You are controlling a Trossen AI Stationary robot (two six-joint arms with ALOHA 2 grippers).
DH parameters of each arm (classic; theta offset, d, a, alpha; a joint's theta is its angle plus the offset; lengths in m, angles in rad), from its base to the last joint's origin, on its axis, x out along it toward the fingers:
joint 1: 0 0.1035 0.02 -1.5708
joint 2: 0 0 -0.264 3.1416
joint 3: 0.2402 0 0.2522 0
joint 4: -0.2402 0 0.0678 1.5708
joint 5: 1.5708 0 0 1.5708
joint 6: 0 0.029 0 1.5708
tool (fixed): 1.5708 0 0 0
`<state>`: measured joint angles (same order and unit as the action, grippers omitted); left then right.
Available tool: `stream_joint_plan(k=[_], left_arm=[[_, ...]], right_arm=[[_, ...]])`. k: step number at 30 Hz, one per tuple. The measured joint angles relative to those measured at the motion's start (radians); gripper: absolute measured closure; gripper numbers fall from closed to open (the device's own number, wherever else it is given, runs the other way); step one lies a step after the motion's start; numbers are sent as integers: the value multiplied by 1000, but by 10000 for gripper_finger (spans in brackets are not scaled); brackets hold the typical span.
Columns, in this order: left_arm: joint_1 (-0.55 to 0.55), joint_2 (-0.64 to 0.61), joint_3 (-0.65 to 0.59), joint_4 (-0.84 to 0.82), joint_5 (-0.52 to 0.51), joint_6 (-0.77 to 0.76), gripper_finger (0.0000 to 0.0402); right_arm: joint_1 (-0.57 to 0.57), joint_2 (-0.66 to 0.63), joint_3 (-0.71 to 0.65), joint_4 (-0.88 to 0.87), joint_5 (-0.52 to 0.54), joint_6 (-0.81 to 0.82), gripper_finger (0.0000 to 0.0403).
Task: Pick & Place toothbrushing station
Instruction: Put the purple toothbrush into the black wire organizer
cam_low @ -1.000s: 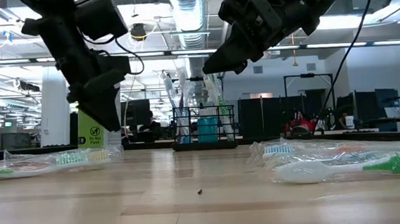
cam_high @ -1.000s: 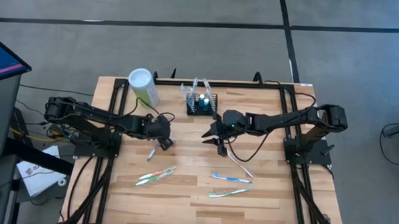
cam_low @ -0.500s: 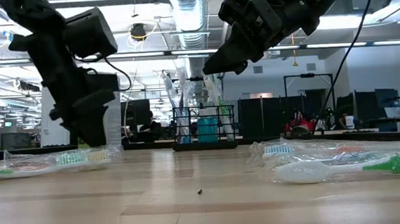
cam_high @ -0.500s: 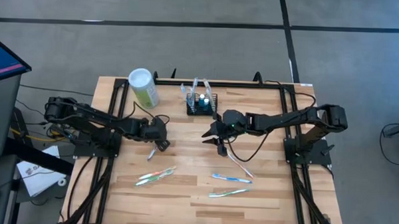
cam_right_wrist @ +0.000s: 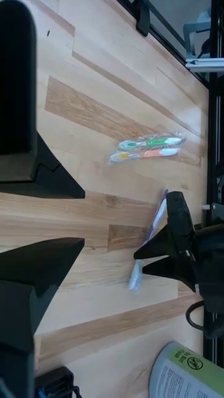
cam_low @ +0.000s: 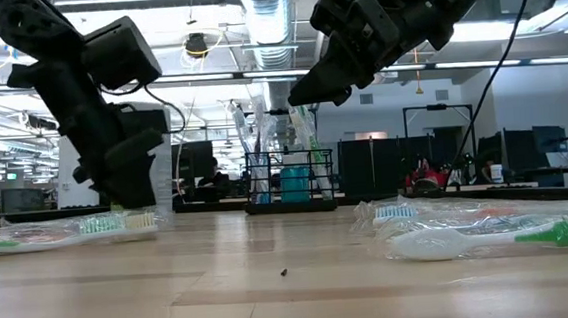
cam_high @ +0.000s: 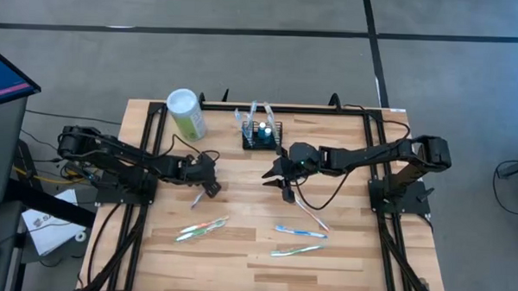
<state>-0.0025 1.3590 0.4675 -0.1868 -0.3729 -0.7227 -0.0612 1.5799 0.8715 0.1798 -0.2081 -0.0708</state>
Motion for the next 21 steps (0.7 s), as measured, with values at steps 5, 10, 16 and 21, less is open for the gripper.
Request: stream_joint_plan(k=[5,10,16,21], left_arm=[[-1,13,0,7,-20,33,254],[-2,70,4,9,-25,34,254],[-2,120,6,22,-37,2,279],[-1,75,3,23,-16,4,363]], right_arm=[[0,0,0,0,0,0,300],[0,0,0,0,0,0,300],[0,0,0,1,0,0,300],[0,0,0,0,0,0,300]])
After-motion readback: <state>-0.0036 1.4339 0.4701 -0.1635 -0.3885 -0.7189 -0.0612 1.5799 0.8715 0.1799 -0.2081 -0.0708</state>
